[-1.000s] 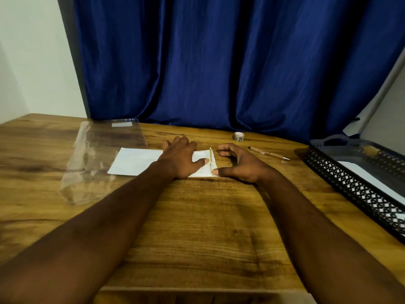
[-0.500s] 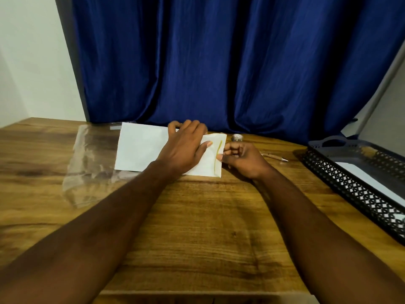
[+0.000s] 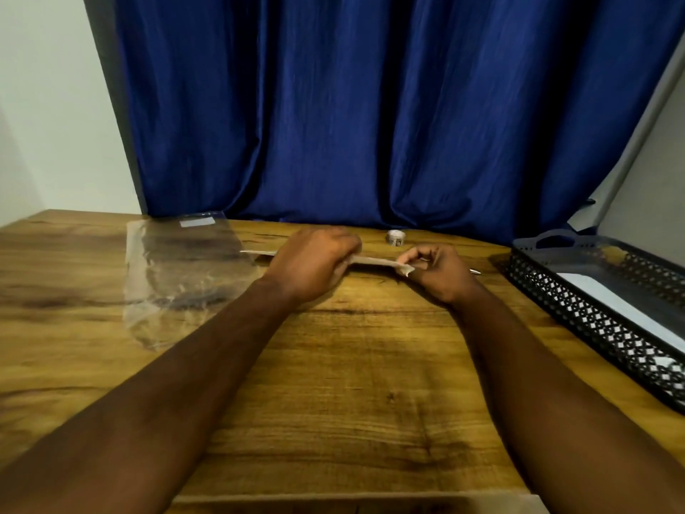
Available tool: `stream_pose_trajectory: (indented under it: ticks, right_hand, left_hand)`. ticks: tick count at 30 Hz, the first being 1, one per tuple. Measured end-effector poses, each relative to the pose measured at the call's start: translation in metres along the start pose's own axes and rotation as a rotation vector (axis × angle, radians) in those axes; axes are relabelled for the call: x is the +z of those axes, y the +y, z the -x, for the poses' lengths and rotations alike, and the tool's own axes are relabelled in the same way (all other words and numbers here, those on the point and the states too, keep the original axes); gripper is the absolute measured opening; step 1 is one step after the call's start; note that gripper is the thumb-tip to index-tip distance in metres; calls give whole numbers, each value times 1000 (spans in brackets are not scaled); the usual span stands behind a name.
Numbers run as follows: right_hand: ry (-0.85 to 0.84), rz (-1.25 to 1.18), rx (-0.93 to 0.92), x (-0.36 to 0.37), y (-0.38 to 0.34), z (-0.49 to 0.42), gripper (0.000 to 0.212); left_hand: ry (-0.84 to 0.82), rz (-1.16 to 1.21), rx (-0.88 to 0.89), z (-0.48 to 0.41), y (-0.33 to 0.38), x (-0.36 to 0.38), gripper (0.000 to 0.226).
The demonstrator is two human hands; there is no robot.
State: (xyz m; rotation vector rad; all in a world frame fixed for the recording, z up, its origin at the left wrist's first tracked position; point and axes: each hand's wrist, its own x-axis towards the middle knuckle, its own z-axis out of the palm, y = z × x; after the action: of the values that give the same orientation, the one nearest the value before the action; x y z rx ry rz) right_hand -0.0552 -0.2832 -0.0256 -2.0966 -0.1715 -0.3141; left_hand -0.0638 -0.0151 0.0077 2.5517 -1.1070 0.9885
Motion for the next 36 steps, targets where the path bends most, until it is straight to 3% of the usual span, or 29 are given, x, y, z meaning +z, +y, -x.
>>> stream_pose_trajectory:
  ticks: [4, 10, 13, 18, 20, 22, 27, 30, 33, 36]
  right_hand:
    - [-55, 110, 14, -5, 5, -2, 28]
    - [-126, 254, 36, -17, 0, -2, 33]
    - [-91, 257, 47, -17, -3, -1, 29]
    - [25, 293, 8, -4, -3, -3, 18]
    - [6, 373, -78, 4, -3, -5, 12]
    - [-39, 448, -168, 13, -6, -6, 20]
    - [-109, 507, -188, 35, -17, -3, 41]
    - [-199, 600, -91, 38, -10, -1, 55]
    - [-184, 573, -72, 33, -4, -2, 56]
    - [-171, 565, -87, 32, -5, 0, 54]
  left_hand:
    - [-202, 176, -57, 7, 0, 14, 10]
    - [-271, 396, -137, 11, 0, 29, 10]
    - [-294, 433, -201, 13, 2, 31, 28]
    - [-126, 175, -390, 13, -11, 24, 52]
    - [-185, 20, -523, 15, -28, 20, 63]
    - [-309, -78, -658, 22, -42, 18, 71]
    - [-499, 47, -893, 36, -58, 21, 91]
    - [-470, 94, -947, 39, -61, 23, 95]
    - [-395, 101, -1010, 42, -72, 21, 90]
    - [-371, -30, -1009, 46, -93, 23, 106]
